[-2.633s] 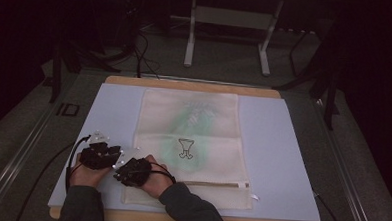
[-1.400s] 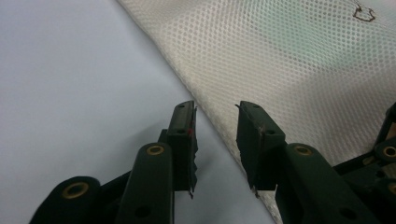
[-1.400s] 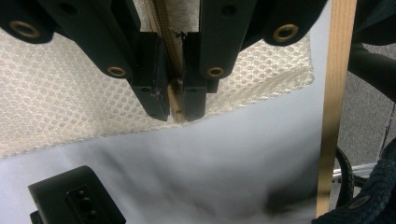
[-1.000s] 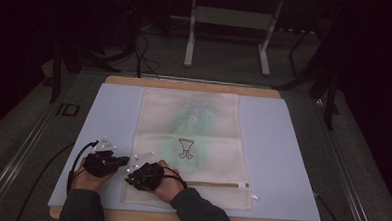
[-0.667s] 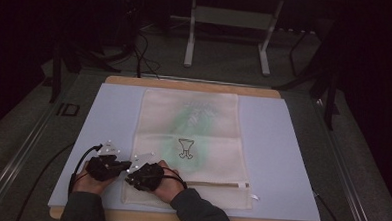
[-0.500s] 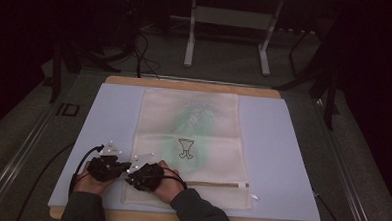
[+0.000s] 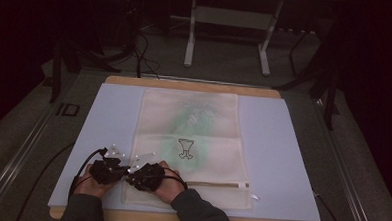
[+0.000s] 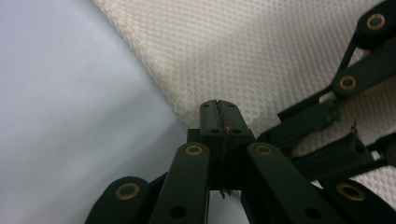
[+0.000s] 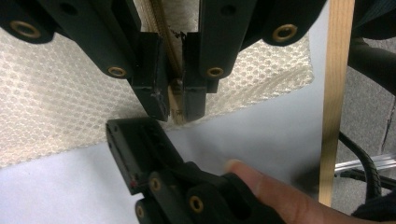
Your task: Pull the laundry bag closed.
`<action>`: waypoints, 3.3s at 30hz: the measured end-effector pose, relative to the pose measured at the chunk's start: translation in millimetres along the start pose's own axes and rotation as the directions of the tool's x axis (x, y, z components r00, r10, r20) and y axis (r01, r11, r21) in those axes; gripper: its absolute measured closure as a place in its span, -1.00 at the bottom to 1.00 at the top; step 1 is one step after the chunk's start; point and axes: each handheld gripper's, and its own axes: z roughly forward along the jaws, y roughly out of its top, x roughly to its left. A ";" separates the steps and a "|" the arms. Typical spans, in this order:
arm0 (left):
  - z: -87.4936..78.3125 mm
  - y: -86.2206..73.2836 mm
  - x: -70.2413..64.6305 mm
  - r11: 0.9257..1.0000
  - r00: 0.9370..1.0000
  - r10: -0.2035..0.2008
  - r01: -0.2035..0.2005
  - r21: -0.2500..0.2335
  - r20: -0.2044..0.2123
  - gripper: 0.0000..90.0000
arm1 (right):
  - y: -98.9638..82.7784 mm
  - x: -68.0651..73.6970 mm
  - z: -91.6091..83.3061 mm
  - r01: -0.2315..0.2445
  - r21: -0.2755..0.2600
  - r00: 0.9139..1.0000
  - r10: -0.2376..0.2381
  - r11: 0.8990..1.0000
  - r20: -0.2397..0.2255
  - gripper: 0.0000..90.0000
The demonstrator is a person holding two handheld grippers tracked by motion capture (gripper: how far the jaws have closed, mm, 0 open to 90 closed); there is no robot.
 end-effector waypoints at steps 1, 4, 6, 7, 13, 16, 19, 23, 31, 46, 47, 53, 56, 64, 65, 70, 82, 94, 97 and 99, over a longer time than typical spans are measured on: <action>0.0 0.0 0.0 1.000 1.000 0.000 0.000 0.000 0.000 1.00 | 0.0 0.0 0.0 0.000 0.000 1.000 0.000 1.000 0.000 0.82; 0.0 0.2 1.2 1.000 1.000 0.004 -0.004 0.003 0.006 1.00 | -0.3 -0.7 -0.9 0.003 0.004 1.000 -0.003 1.000 -0.005 0.82; 0.2 0.0 1.8 1.000 1.000 0.002 -0.002 0.002 0.011 1.00 | -0.1 -0.4 -1.1 0.005 0.007 1.000 -0.005 1.000 -0.004 0.82; 0.2 0.4 1.7 1.000 1.000 0.005 -0.005 0.005 0.009 1.00 | -0.1 0.0 -1.2 0.008 0.007 1.000 -0.008 1.000 0.000 0.83; 0.6 1.7 0.4 1.000 1.000 0.023 -0.023 0.015 0.002 1.00 | -1.5 -1.6 -4.3 0.012 0.017 1.000 -0.012 1.000 -0.004 0.83; 0.6 1.8 0.4 1.000 1.000 0.027 -0.027 0.015 0.002 1.00 | -2.6 -2.8 -7.3 0.028 0.029 1.000 -0.027 0.999 -0.003 0.83; 0.5 1.5 1.4 1.000 1.000 0.023 -0.023 0.011 0.008 1.00 | -4.0 -4.1 -9.3 0.031 0.033 0.999 -0.031 0.999 -0.007 0.83; 0.6 0.9 0.0 1.000 1.000 0.025 -0.025 0.006 0.000 1.00 | -5.9 -3.8 -11.9 0.033 0.036 0.999 -0.033 0.999 -0.004 0.83; 0.4 0.6 -0.1 1.000 1.000 0.029 -0.029 0.005 -0.003 1.00 | -9.4 -4.6 -19.4 0.049 0.055 0.999 -0.049 0.997 0.004 0.83; 0.2 -0.2 1.0 1.000 1.000 0.029 -0.029 0.000 0.004 1.00 | -10.1 -0.7 -25.3 0.063 0.082 0.998 -0.064 0.995 0.012 0.83; 0.2 -0.2 1.0 1.000 1.000 0.029 -0.029 0.000 0.004 1.00 | -10.1 -0.7 -25.3 0.063 0.082 0.998 -0.064 0.995 0.012 0.83; 0.4 -0.1 0.9 1.000 1.000 0.025 -0.025 -0.001 0.004 1.00 | -11.7 -0.1 -28.7 0.069 0.089 0.997 -0.070 0.994 0.014 0.83; 0.4 -0.3 1.4 1.000 1.000 0.023 -0.023 -0.002 0.007 1.00 | -12.4 0.7 -30.1 0.070 0.094 0.997 -0.071 0.993 0.016 0.83; 0.4 -0.3 1.1 1.000 1.000 0.023 -0.023 -0.002 0.006 1.00 | -14.0 1.0 -33.5 0.071 0.097 0.997 -0.073 0.993 0.016 0.83; 0.4 -0.4 1.5 1.000 1.000 0.023 -0.023 -0.003 0.008 1.00 | -13.9 1.1 -33.5 0.072 0.098 0.997 -0.074 0.993 0.017 0.83; 0.3 -0.6 2.6 1.000 1.000 0.020 -0.020 -0.004 0.015 1.00 | -14.3 1.2 -35.2 0.075 0.103 0.997 -0.076 0.992 0.013 0.83; 0.2 -0.7 2.8 1.000 1.000 0.016 -0.016 -0.005 0.018 1.00 | -16.4 1.1 -40.6 0.080 0.120 0.997 -0.082 0.990 0.013 0.83; 0.1 -0.9 3.0 1.000 1.000 0.016 -0.016 -0.006 0.018 1.00 | -21.7 0.9 -46.5 0.081 0.127 0.996 -0.084 0.989 0.019 0.83; 0.2 -1.0 2.8 1.000 1.000 0.016 -0.016 -0.007 0.017 1.00 | -23.1 0.9 -48.4 0.081 0.127 0.996 -0.084 0.989 0.018 0.83; 0.2 -1.0 2.9 1.000 1.000 0.016 -0.016 -0.006 0.018 1.00 | -25.4 0.7 -50.5 0.080 0.131 0.996 -0.083 0.988 0.019 0.83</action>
